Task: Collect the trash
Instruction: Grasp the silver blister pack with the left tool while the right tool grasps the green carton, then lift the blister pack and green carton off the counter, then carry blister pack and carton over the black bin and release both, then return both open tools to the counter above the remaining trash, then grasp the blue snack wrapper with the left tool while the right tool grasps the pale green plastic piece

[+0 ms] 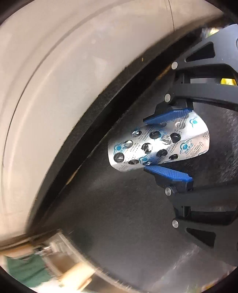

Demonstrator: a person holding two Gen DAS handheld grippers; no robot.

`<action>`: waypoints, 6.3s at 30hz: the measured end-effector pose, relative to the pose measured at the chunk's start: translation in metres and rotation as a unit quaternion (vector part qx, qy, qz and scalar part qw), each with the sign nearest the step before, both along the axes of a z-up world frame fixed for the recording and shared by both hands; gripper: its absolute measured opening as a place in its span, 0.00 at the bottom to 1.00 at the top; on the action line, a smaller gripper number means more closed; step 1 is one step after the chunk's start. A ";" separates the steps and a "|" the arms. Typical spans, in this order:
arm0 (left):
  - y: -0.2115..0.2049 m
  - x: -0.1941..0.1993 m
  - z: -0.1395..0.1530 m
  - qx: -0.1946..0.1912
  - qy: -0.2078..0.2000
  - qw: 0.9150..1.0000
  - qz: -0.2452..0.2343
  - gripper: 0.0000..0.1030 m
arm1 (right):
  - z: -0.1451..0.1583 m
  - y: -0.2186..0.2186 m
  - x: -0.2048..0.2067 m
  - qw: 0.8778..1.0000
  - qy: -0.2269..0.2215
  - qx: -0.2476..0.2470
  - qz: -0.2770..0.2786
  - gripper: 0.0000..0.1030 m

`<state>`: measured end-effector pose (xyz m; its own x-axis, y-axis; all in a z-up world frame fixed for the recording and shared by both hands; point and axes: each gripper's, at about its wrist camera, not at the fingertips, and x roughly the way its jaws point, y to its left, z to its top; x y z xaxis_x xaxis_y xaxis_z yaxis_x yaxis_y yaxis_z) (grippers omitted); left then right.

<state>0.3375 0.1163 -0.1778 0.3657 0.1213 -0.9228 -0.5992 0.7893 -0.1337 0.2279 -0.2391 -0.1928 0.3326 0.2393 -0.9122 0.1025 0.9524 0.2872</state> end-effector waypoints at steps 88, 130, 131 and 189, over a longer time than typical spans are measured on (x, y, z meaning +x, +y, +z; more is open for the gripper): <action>-0.047 -0.354 0.129 0.105 -0.094 0.953 -0.269 0.32 | 0.114 0.081 -0.170 0.979 -0.109 -0.039 0.166 0.25; 0.230 -0.615 -0.074 -0.005 -0.007 1.000 -0.008 0.57 | -0.057 0.551 -0.381 0.835 0.068 -0.015 0.546 0.48; 0.230 -0.615 -0.075 -0.004 -0.006 1.000 -0.007 0.60 | -0.056 0.552 -0.381 0.834 0.070 -0.012 0.548 0.48; -0.109 -0.173 0.049 0.188 -0.105 0.856 -0.470 0.93 | 0.041 0.004 -0.051 0.997 -0.043 -0.012 0.066 0.80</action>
<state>0.1643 0.0074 -0.1292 0.6171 -0.0435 -0.7857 0.3305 0.9205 0.2087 0.1771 -0.2353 -0.1514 0.3771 0.2639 -0.8878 -0.0485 0.9629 0.2656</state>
